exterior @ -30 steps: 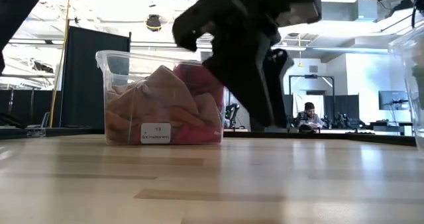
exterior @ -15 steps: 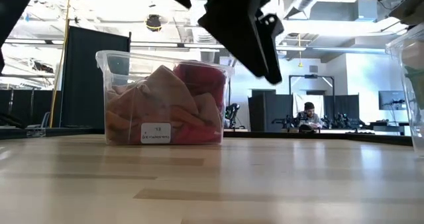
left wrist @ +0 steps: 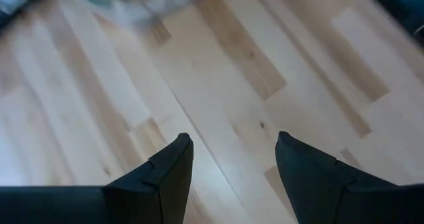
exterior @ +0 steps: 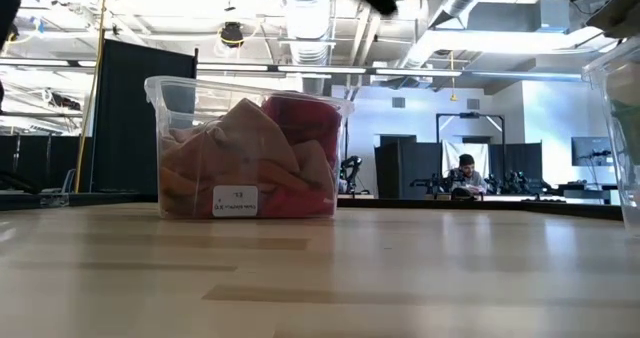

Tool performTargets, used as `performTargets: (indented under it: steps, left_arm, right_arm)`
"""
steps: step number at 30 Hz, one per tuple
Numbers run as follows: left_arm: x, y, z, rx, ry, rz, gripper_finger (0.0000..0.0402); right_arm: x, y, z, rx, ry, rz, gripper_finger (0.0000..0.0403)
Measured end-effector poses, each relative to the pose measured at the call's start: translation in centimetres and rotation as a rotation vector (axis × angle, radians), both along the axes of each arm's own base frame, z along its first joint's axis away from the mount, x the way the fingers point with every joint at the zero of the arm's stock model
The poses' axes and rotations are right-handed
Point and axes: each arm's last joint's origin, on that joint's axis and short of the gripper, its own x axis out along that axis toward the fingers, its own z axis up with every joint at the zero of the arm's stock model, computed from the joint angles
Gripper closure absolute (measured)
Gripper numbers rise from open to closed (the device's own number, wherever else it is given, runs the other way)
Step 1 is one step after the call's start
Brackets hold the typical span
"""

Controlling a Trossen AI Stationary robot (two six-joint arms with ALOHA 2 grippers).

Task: Sort towels by color in basket
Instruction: Return to Home Position

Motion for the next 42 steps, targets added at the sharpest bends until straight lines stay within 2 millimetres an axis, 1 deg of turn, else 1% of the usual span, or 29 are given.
performTargets:
  steps: [6,13,17,20,22,24,28,34,36,38,42]
  left_arm:
    - [-3.0,0.5,4.8,-0.029,-0.101,0.001,0.0196]
    - [-6.9,1.4,8.9,-0.025,-0.171,0.057,0.0196]
    - [-9.0,2.2,10.6,-0.040,-0.207,0.070,0.0196]
    - [-11.2,3.3,10.8,-0.035,-0.279,0.104,0.0196]
    - [-12.9,4.4,10.6,-0.051,-0.342,0.137,0.0196]
    - [-14.8,5.6,9.9,-0.079,-0.407,0.176,0.0196]
    - [-18.8,7.4,7.8,-0.149,-0.541,0.228,0.0196]
    - [-24.1,8.6,4.3,-0.286,-0.710,0.214,0.0196]
    - [-25.4,8.9,3.2,-0.336,-0.758,0.208,0.0196]
    - [-26.7,9.1,2.1,-0.382,-0.808,0.200,0.0196]
    - [-28.4,9.5,-0.5,-0.437,-0.884,0.205,0.0196]
  right_arm:
    - [-0.2,-0.9,1.5,-0.092,-0.240,0.016,0.0170]
    - [-0.7,-2.1,2.1,-0.232,-0.417,0.070,0.0170]
    - [-1.0,-2.8,2.6,-0.267,-0.507,0.077,0.0173]
    - [-1.3,-3.4,2.9,-0.282,-0.557,0.080,0.0174]
    - [-1.4,-3.8,3.0,-0.295,-0.586,0.079,0.0174]
    - [-1.6,-4.2,3.0,-0.301,-0.612,0.078,0.0174]
    - [-2.1,-5.2,3.2,-0.310,-0.663,0.074,0.0174]
    - [-2.7,-6.8,2.8,-0.318,-0.731,0.061,0.0174]
    - [-2.9,-7.1,2.4,-0.319,-0.764,0.050,0.0174]
    - [-2.8,-6.9,2.2,-0.347,-0.776,0.047,0.0175]
    - [-2.6,-6.6,1.5,-0.386,-0.777,0.044,0.0180]
